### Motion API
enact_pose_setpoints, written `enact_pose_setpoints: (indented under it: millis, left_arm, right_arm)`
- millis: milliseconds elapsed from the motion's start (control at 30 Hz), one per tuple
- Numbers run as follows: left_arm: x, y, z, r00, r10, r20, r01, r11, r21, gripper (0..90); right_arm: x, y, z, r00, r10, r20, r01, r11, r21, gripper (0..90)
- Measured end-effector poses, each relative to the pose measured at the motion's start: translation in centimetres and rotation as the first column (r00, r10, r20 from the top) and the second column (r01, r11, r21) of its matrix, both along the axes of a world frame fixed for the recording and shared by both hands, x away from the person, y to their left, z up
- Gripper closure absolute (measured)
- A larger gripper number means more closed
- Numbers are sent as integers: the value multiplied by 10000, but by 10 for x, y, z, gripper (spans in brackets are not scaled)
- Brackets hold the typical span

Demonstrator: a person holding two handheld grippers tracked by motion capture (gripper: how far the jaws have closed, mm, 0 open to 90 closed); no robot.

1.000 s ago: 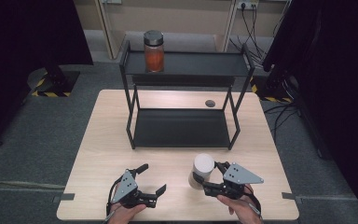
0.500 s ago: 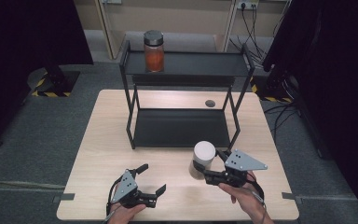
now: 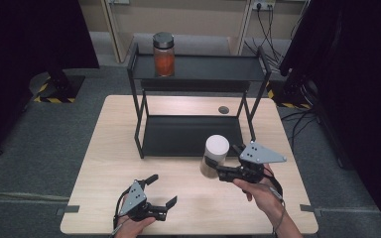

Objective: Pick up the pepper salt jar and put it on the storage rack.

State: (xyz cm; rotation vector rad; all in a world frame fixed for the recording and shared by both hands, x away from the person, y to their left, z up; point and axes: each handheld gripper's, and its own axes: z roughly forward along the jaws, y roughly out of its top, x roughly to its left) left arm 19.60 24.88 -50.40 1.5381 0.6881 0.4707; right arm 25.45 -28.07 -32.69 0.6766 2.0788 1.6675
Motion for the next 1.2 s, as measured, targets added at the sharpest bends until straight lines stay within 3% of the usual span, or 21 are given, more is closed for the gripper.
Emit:
enact_pose_setpoints:
  millis: [267,433,1200]
  left_arm:
    - [0,0,0,10000,27,-10,-27,10000,-18,3]
    - [0,1,0,10000,32,-27,-32,10000,4,3]
    - [0,2,-1,10000,76,-59,-77,9999,-77,3]
  right_arm:
    - [11,3,19,9999,1,128,0,10000,-15,353]
    - [21,6,39,9996,-62,260,64,10000,-57,353]
    - [46,27,94,9990,0,453,5,9999,-121,353]
